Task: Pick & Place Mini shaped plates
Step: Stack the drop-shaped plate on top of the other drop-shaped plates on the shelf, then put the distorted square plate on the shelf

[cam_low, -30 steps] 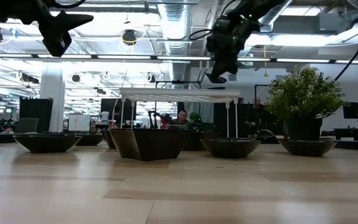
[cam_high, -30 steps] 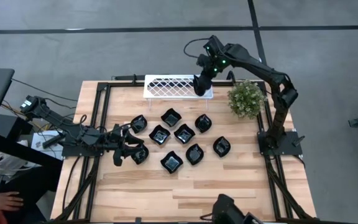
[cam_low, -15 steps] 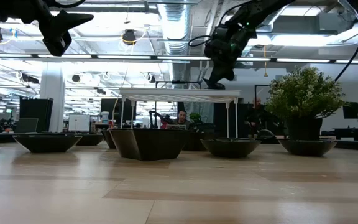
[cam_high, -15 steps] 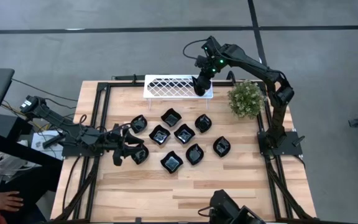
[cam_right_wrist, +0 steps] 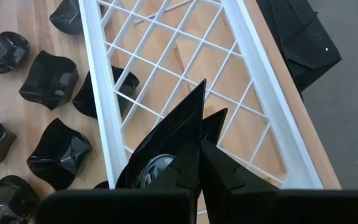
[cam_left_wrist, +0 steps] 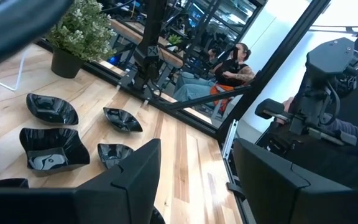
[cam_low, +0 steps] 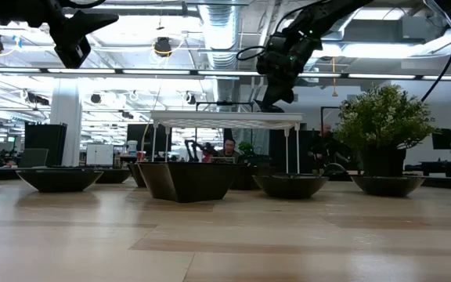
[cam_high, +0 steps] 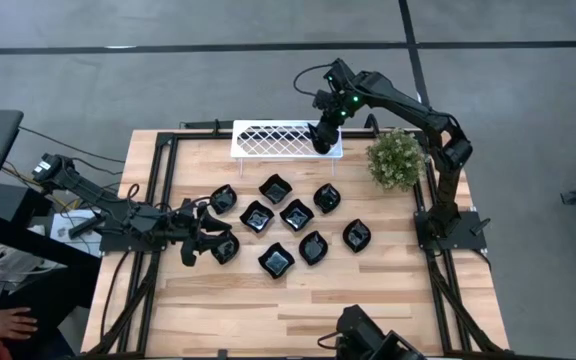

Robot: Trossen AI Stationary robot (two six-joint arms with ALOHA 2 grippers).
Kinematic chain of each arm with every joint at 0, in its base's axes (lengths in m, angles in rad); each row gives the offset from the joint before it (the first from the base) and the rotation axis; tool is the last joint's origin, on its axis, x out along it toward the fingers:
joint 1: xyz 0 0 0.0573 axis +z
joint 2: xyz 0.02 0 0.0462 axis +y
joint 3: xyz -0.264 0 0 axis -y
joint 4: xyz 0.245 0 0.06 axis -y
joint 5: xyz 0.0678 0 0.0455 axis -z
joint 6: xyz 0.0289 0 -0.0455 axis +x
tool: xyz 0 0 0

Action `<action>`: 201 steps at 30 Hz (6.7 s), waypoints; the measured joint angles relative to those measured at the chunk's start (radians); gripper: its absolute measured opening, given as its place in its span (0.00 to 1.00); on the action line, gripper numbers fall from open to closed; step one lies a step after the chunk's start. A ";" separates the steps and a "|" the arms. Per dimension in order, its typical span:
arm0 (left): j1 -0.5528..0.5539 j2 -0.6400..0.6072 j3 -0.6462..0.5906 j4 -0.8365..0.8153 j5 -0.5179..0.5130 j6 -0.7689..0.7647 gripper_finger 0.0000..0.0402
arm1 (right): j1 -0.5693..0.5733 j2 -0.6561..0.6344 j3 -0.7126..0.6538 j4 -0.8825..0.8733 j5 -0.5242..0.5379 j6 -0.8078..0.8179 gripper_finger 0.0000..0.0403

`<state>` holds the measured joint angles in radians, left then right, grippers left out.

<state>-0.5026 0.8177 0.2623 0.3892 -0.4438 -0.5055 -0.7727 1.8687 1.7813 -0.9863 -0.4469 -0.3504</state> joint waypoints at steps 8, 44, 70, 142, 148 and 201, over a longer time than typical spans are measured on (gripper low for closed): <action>0.000 0.000 0.000 0.001 0.000 0.000 0.51 | 0.000 0.000 0.000 0.000 0.001 0.000 0.04; 0.000 0.000 0.000 0.001 0.000 0.000 0.51 | 0.148 -0.013 0.211 -0.185 -0.020 -0.059 0.00; 0.000 0.000 0.000 0.002 0.027 0.030 0.51 | 0.486 -0.179 -0.125 -0.099 -0.023 0.188 0.00; 0.000 0.000 0.000 0.023 0.027 0.030 0.51 | 0.575 -0.080 -0.530 0.359 0.317 0.639 0.33; 0.000 0.000 0.000 0.023 0.027 0.030 0.51 | 0.575 -0.080 -0.530 0.361 0.315 0.639 0.34; 0.000 0.000 0.000 0.039 0.026 0.038 0.51 | 0.583 0.018 -0.530 0.422 0.374 0.611 0.10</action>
<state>-0.5026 0.8179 0.2619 0.4278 -0.4175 -0.4679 -0.1894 1.8862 1.2514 -0.5648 -0.0731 0.2604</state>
